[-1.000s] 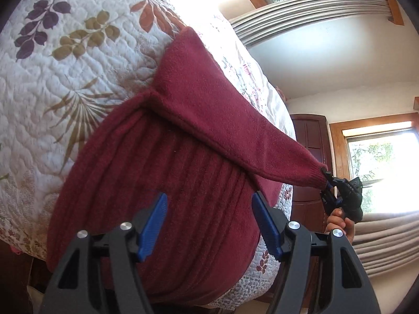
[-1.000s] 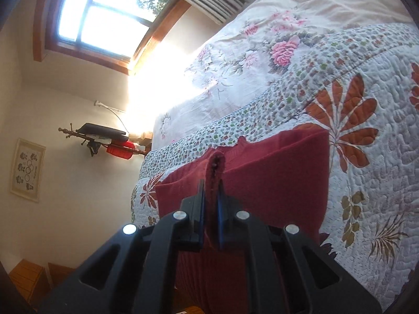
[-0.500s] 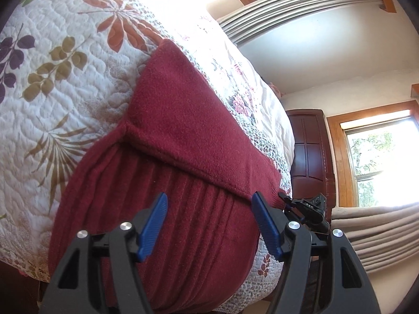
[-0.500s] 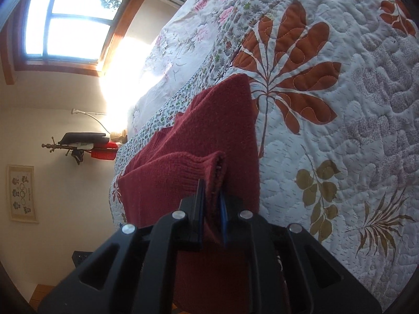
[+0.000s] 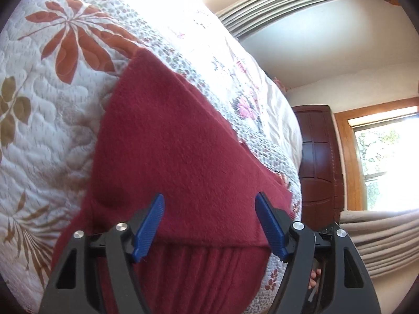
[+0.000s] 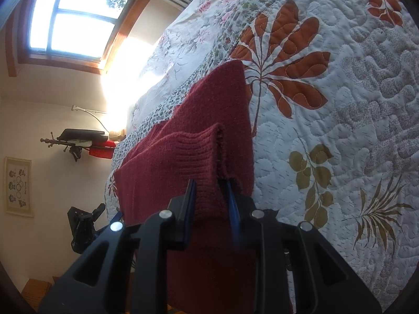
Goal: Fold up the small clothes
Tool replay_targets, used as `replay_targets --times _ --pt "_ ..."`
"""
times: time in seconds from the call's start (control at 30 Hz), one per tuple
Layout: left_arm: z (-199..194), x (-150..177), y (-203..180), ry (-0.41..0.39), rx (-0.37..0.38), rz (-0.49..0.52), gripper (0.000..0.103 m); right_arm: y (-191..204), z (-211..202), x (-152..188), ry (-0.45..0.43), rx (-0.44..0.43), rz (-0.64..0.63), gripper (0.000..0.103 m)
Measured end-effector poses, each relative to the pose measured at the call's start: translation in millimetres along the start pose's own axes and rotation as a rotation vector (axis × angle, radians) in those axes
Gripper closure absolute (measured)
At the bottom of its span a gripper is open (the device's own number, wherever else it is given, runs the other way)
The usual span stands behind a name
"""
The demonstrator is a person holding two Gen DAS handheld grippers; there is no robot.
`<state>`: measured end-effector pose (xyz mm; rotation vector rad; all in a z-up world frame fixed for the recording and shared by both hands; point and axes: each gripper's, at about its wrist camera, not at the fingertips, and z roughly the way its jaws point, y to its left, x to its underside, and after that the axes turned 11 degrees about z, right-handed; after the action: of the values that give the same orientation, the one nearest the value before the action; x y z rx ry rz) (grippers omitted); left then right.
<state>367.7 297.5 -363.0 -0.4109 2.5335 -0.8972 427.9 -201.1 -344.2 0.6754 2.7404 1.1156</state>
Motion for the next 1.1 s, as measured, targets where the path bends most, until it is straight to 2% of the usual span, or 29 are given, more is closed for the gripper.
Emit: replay_targets --times 0.03,0.07,0.13,0.2,0.23,0.3,0.4,0.47,0.5,0.53,0.57,0.6,0.63,0.7,0.77,0.87,1.0,1.1 --pt "7 -2 9 0.017 -0.02 -0.012 0.031 -3 1 -1 0.0 0.006 0.008 0.084" --pt "14 -2 19 0.039 -0.025 -0.029 0.031 -3 -2 -1 -0.009 0.011 0.012 0.084" --pt "17 -4 28 0.049 0.0 -0.05 0.031 5 -15 2 -0.046 0.014 -0.019 0.081" --pt "14 -4 24 0.047 0.002 -0.028 0.031 19 -29 10 -0.078 0.01 -0.077 0.08" --pt "11 -3 24 0.042 0.005 -0.015 0.031 25 -34 13 -0.084 -0.006 -0.094 0.075" --pt "9 -1 27 0.038 0.004 -0.018 0.03 34 -32 19 -0.069 -0.029 -0.116 0.069" --pt "8 3 38 0.027 0.01 -0.053 0.031 32 -6 19 0.001 -0.01 -0.11 0.068" --pt "8 4 40 0.022 0.013 -0.056 0.031 22 10 15 0.014 0.026 -0.083 0.074" --pt "7 4 39 0.021 0.007 -0.055 0.031 18 13 13 0.012 0.037 -0.073 0.083" --pt "4 5 38 0.019 -0.004 -0.055 0.031 15 12 13 0.007 0.038 -0.059 0.087" --pt "-2 7 34 0.011 -0.01 -0.058 0.031 13 6 14 -0.001 0.027 -0.044 0.087" --pt "-10 10 31 -0.002 -0.006 -0.055 0.03 13 -1 17 -0.017 0.024 -0.049 0.082" --pt "-20 15 28 -0.018 -0.001 -0.047 0.029 15 -11 21 -0.037 0.028 -0.07 0.071" --pt "-43 30 25 -0.045 -0.006 -0.032 0.026 16 -31 33 -0.063 0.032 -0.114 0.065" --pt "-69 51 29 -0.067 -0.014 -0.028 0.024 10 -46 46 -0.056 0.028 -0.142 0.063" --pt "-102 91 39 -0.075 -0.059 -0.017 0.02 -9 -62 72 -0.032 0.027 -0.17 0.054" --pt "-127 153 58 -0.019 -0.089 -0.031 0.017 -43 -69 115 0.017 0.056 -0.181 0.052" --pt "-130 198 71 0.05 -0.13 -0.018 0.016 -69 -72 148 0.054 0.056 -0.151 0.048"
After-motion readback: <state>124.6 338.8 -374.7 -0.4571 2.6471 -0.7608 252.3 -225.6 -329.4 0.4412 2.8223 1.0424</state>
